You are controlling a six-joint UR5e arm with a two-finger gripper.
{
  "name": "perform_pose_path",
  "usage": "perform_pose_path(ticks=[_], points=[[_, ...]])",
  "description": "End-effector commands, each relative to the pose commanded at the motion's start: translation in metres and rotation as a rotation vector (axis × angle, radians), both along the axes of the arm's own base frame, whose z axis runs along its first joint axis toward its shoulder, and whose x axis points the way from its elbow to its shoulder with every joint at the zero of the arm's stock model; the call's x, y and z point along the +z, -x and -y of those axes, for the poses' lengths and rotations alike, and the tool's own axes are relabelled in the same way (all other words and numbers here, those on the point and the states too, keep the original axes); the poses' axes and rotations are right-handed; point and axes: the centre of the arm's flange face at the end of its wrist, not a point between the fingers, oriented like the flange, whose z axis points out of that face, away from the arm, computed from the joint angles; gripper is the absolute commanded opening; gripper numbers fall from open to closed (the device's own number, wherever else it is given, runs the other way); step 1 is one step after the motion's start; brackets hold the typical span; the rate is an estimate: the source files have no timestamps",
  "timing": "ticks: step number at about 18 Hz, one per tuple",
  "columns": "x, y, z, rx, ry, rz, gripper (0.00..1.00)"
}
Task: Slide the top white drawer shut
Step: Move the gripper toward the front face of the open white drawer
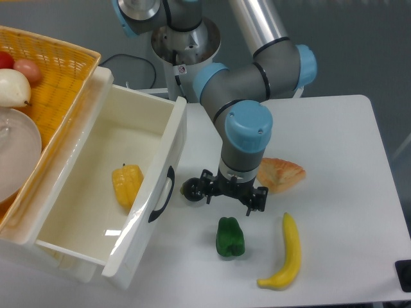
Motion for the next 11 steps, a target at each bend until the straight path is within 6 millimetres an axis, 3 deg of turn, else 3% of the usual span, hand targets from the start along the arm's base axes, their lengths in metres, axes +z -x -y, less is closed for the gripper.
perform_pose_path(ticks=[11], points=[[-0.0023,-0.0130,-0.0126,0.000,-0.010,-0.008,1.00]])
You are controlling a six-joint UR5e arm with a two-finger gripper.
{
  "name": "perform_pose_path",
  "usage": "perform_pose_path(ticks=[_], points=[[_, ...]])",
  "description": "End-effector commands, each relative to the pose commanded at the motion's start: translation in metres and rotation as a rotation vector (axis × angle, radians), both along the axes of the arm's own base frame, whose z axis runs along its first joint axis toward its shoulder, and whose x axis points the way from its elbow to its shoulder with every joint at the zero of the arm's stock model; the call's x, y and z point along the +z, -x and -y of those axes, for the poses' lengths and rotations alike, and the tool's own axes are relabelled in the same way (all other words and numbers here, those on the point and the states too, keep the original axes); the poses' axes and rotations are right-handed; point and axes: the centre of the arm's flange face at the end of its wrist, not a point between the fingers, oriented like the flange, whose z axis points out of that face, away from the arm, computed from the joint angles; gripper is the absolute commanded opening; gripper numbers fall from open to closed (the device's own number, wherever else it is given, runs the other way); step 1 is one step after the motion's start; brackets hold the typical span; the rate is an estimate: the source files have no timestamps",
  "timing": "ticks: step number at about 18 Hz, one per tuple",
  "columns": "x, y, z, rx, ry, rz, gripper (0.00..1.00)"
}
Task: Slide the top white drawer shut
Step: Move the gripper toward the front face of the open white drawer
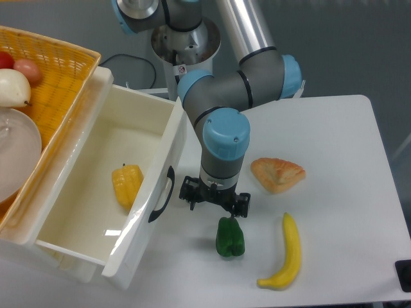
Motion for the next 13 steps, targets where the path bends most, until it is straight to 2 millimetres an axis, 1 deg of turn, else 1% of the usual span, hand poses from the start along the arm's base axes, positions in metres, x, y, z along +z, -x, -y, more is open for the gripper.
perform_pose_path(ticks=[2,7,9,13], points=[[-0.0020,-0.0047,-0.0038,-0.009,0.002,0.002,1.00],[-0.0030,-0.0070,-0.0056,-0.015,0.004,0.002,1.00],[-0.0028,-0.0107,-0.0074,-0.021,0.005,0.001,1.00],[0.0002,-0.0121,-0.0075,-0.023,0.002,-0.002,1.00]])
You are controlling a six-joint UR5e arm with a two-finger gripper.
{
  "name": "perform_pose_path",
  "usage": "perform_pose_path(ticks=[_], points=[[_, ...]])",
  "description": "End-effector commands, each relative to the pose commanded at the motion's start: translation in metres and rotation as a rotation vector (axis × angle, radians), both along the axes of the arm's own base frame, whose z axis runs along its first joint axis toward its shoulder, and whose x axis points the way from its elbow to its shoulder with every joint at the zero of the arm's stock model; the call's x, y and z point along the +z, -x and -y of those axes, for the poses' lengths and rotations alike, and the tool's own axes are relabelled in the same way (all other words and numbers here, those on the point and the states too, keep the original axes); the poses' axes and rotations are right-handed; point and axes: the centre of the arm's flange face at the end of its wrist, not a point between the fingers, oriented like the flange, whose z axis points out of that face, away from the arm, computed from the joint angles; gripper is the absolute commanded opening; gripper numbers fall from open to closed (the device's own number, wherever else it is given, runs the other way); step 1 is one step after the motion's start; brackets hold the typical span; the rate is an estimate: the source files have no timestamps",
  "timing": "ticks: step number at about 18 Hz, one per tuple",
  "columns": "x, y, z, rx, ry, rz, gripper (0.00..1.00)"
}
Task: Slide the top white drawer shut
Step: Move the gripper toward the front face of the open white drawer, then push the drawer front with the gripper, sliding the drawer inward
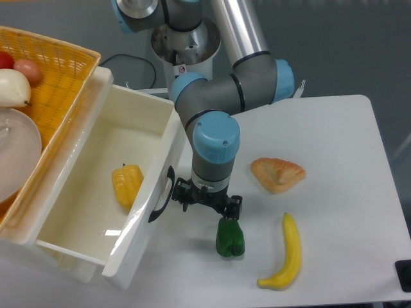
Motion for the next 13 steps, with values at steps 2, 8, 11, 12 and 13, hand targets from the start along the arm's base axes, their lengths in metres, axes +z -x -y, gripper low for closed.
perform_pose_path(ticks=[2,8,11,12,13], points=[[0.001,-0.004,-0.002,-0.006,-0.001,-0.001,1.00],[0.002,-0.020,-0.011,-0.034,0.000,0.000,1.00],[0.004,-0.026,-0.013,-0.044,-0.002,-0.002,1.00],[0.005,-0.028,-0.014,-0.046,-0.004,-0.002,1.00],[0.005,-0.029,-0.014,-0.048,-0.003,-0.003,1.00]])
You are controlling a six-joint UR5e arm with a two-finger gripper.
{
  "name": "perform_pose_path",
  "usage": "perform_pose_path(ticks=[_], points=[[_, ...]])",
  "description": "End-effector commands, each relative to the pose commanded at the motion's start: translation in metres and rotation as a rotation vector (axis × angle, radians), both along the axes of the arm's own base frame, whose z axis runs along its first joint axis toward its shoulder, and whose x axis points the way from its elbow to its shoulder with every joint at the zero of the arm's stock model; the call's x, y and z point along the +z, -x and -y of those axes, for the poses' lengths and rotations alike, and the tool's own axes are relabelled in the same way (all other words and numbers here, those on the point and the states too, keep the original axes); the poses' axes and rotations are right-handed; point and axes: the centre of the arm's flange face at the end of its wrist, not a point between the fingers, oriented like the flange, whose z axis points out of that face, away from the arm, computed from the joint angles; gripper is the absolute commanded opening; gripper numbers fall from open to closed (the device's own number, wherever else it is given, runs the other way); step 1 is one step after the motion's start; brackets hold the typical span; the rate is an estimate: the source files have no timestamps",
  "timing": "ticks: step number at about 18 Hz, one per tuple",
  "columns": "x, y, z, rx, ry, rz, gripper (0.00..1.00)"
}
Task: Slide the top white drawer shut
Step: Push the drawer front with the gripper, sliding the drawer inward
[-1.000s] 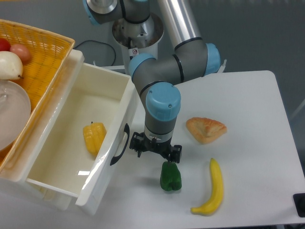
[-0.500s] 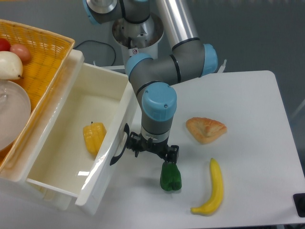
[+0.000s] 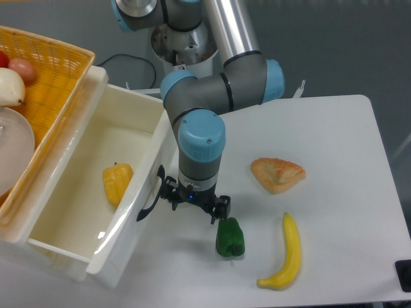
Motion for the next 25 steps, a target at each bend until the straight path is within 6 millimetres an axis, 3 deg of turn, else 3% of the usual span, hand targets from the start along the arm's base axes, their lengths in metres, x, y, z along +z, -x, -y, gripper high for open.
perform_pose_path(ticks=[16,25], points=[[0.005,-0.011,-0.002,-0.020,-0.017,0.042,1.00],[0.013,-0.028,-0.005,-0.033,-0.030,0.068,1.00]])
